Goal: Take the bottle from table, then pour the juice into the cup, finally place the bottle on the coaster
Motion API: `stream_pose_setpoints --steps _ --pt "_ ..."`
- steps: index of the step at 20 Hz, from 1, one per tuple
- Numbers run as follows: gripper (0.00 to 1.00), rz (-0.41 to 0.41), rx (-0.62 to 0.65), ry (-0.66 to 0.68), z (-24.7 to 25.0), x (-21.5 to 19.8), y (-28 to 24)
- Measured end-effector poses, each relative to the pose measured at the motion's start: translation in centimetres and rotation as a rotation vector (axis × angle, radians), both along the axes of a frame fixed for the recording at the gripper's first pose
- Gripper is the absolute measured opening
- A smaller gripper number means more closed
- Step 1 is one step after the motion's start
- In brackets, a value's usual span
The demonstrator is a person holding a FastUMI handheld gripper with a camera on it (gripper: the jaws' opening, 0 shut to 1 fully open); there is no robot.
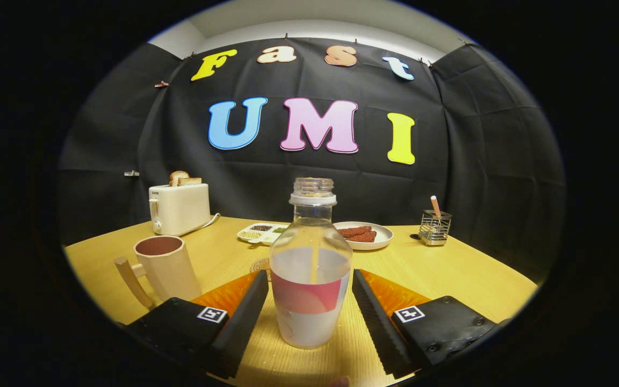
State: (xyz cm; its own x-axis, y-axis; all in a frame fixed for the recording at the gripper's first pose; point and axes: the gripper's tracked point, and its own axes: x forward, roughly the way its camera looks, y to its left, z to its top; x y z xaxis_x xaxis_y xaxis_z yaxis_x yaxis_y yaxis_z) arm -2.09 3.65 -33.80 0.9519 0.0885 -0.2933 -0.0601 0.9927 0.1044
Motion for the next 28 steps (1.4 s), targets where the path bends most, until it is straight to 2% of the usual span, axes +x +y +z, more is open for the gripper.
stream_pose_setpoints --steps 2,5,8,14,19,23,28 --pt "0.77 -0.003 0.021 0.018 -0.1 0.6 0.2" --pt "0.74 -0.050 -0.001 0.048 0.7 0.9 -1.0" --pt "0.73 -0.091 -0.051 0.031 3.8 1.3 -2.0" --pt "0.73 -0.109 -0.142 0.030 10.5 3.1 -2.5" --pt "0.73 -0.056 -0.246 -0.014 16.1 3.8 -0.9" --pt "0.73 -0.038 -0.375 -0.001 16.4 3.3 -0.3" --pt "0.73 0.047 -0.572 -0.007 15.0 3.0 1.5"
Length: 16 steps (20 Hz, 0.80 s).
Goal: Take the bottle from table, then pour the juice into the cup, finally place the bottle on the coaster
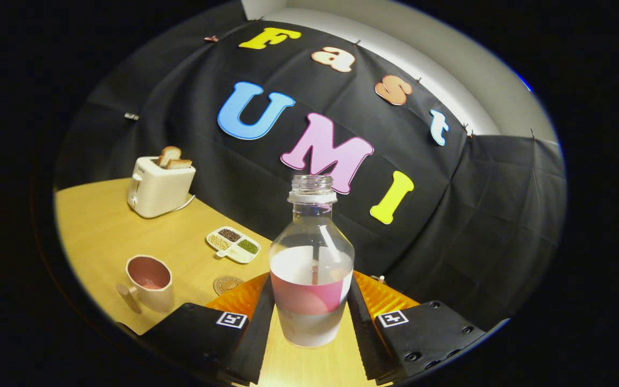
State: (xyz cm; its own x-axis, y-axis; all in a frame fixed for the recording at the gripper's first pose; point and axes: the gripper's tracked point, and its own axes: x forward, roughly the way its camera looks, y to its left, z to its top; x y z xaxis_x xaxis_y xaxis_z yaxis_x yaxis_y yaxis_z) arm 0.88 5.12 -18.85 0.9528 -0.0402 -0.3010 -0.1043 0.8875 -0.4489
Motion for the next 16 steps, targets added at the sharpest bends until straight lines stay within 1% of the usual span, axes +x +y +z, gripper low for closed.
stream_pose_setpoints --steps 5,16 --pt "0.72 0.070 -0.134 0.033 -1.9 -0.4 1.9" --pt "0.72 0.161 -0.450 0.061 -4.5 0.2 2.4"
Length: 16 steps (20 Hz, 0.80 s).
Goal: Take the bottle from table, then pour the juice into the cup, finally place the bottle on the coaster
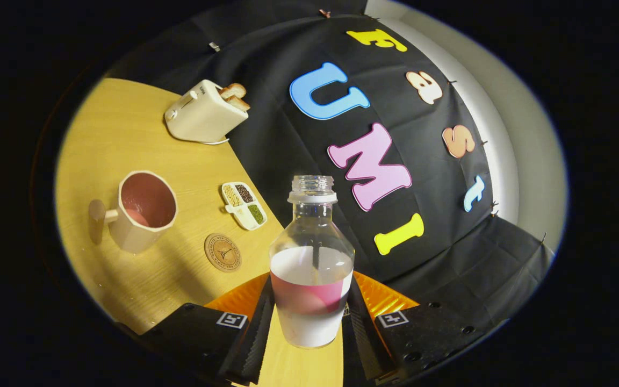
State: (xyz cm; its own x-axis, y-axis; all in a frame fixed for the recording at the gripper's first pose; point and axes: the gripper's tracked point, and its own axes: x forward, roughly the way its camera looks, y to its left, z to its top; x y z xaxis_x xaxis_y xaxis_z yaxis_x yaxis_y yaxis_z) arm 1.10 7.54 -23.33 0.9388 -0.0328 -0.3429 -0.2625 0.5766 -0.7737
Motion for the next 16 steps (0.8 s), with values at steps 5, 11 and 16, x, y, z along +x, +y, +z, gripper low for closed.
stream_pose_setpoints --steps 5,11,16 --pt "0.72 0.053 -0.104 0.024 -1.1 -0.2 0.7" --pt "0.72 0.137 -0.224 0.043 -2.0 0.2 2.0" --pt "0.72 0.201 -0.304 0.055 -2.6 0.4 2.7"
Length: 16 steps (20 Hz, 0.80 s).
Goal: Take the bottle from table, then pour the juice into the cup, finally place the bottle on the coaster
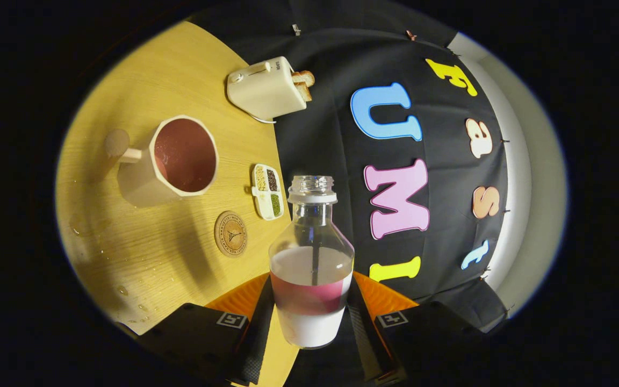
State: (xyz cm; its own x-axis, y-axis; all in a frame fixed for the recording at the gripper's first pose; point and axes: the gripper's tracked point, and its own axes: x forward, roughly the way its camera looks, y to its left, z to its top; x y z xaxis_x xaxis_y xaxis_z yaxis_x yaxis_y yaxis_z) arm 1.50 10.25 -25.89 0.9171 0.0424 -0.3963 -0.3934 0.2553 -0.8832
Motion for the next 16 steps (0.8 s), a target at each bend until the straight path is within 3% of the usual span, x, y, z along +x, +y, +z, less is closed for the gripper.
stream_pose_setpoints --steps 11,16 --pt "0.72 0.115 -0.150 0.023 -2.1 -0.9 1.8" --pt "0.72 0.126 -0.186 0.047 -3.1 -1.0 2.0"
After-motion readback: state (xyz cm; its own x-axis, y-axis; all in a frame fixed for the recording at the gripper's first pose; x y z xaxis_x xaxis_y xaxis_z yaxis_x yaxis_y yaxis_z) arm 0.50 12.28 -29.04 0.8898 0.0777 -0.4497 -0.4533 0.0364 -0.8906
